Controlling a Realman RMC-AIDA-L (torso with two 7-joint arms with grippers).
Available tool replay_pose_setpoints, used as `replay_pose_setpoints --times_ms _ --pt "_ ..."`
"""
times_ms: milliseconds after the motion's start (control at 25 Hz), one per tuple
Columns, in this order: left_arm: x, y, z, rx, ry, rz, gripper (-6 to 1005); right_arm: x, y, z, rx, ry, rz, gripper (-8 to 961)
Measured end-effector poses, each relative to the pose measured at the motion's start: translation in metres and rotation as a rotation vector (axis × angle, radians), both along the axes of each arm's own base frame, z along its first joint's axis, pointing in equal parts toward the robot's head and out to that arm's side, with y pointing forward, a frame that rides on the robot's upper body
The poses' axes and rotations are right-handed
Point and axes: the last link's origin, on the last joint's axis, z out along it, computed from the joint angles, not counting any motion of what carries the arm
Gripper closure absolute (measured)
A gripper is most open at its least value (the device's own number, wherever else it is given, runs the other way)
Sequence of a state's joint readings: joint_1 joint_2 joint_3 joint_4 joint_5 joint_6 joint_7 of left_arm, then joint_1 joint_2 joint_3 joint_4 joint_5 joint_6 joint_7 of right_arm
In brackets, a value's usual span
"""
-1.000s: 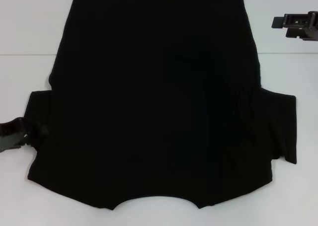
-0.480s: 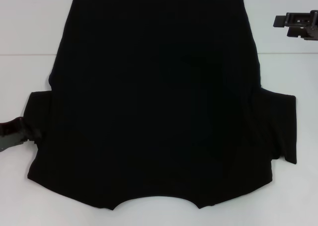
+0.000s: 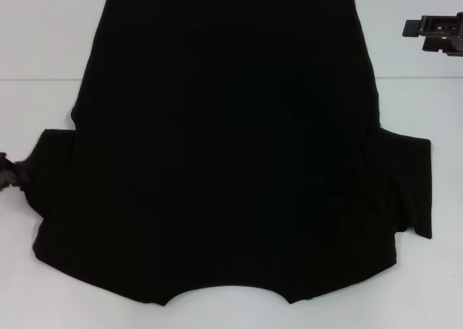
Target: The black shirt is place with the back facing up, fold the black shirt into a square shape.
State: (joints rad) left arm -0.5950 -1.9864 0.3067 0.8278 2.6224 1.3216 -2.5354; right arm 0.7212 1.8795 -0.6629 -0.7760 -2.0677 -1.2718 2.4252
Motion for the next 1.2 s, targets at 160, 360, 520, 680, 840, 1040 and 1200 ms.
replay_pose_setpoints --times_ms 160,360,520,680,840,1040,1200 --pt "-0.003 0.002 0.01 -0.003 0.048 0.014 1000 0.001 0.0 0.001 0.004 0.003 -0.003 250" --pt "-0.001 0.008 0.019 -0.003 0.091 0.013 1000 0.001 0.0 0.001 0.003 0.003 -0.003 250" --pt "0.001 0.012 0.028 -0.014 0.139 0.015 1000 0.001 0.0 0.001 0.003 0.002 -0.003 250" --pt "0.005 0.015 0.04 -0.023 0.177 0.02 1001 0.001 0.0 0.002 0.003 0.0 -0.003 250" --pt "0.014 0.021 0.042 -0.048 0.195 -0.007 1001 0.001 0.0 0.001 0.002 -0.001 -0.003 249" --pt "0.023 0.029 0.053 -0.051 0.238 -0.015 1001 0.0 0.0 0.001 0.0 -0.001 0.0 249" --pt "0.029 0.03 0.06 -0.044 0.243 -0.018 1001 0.0 0.0 0.001 -0.001 -0.001 -0.001 249"
